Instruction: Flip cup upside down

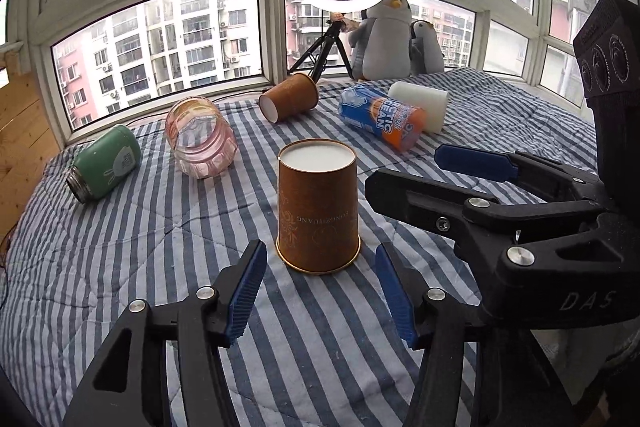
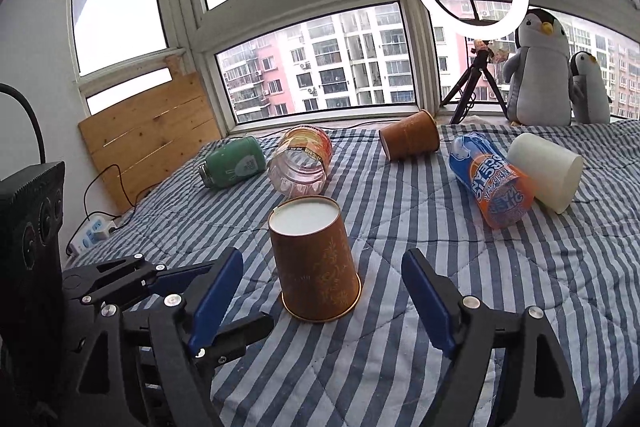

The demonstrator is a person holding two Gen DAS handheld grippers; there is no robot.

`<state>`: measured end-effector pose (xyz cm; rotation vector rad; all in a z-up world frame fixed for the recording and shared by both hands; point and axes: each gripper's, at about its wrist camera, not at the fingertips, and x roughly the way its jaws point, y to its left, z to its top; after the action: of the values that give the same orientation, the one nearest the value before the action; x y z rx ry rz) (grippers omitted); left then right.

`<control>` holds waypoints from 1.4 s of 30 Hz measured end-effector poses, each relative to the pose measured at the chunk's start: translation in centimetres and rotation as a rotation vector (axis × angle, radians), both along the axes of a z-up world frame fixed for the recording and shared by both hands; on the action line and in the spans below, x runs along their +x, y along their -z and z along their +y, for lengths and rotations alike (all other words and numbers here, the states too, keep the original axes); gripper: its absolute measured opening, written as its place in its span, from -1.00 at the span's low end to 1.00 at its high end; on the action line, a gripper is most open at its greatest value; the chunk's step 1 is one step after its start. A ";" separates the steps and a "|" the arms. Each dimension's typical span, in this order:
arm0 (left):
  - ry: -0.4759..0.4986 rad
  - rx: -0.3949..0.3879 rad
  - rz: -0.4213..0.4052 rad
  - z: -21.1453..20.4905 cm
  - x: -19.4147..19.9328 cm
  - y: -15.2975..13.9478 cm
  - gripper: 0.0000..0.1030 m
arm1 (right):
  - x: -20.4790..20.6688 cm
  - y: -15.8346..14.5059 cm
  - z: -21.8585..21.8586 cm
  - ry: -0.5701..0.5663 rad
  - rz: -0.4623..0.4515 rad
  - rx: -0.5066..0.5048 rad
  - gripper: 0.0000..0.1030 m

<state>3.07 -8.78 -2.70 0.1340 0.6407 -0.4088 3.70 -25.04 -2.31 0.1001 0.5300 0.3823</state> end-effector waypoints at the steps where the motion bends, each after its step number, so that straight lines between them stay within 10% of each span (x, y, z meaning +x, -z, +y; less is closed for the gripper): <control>1: -0.008 -0.011 -0.015 0.3 -0.3 -0.2 0.28 | -0.5 -0.1 -0.1 0.011 -0.014 -0.006 0.54; 13: -0.115 -0.040 -0.226 3.2 -2.8 -1.7 0.79 | -3.4 -0.6 -0.5 0.093 -0.144 -0.034 0.74; 42: -0.330 -0.136 -0.480 7.2 -3.6 -1.8 0.92 | -5.4 -0.5 -1.2 0.310 -0.368 -0.104 0.79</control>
<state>-0.57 -1.61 -0.91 -0.0064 0.1540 -0.0905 -1.71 -26.19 -1.83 0.0094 0.1642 0.0649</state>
